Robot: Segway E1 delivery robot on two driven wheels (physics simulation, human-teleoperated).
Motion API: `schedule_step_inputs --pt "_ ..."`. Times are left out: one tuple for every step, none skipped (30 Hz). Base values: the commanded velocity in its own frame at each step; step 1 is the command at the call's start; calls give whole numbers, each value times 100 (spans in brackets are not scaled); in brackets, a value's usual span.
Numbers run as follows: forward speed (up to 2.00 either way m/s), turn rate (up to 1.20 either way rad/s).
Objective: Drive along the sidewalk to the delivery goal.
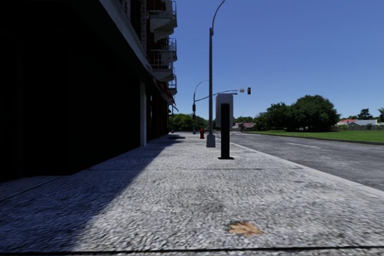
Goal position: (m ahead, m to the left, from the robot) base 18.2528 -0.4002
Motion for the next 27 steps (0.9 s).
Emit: schedule_step_inputs --pt "200 28" --pt "200 28" --pt "200 28" --pt "200 28" --pt "200 28" --pt "200 27" --pt "200 27" --pt "200 15" --pt "200 4" --pt "200 0" --pt "200 0" --pt "200 0" --pt "200 0" --pt "200 0" --pt "200 0" --pt "200 0" --pt "200 0" --pt "200 0" --pt "200 0" --pt "200 0" --pt "200 0" --pt "200 0" --pt "200 0" --pt "200 0" --pt "200 0" --pt "200 0" --pt "200 0"
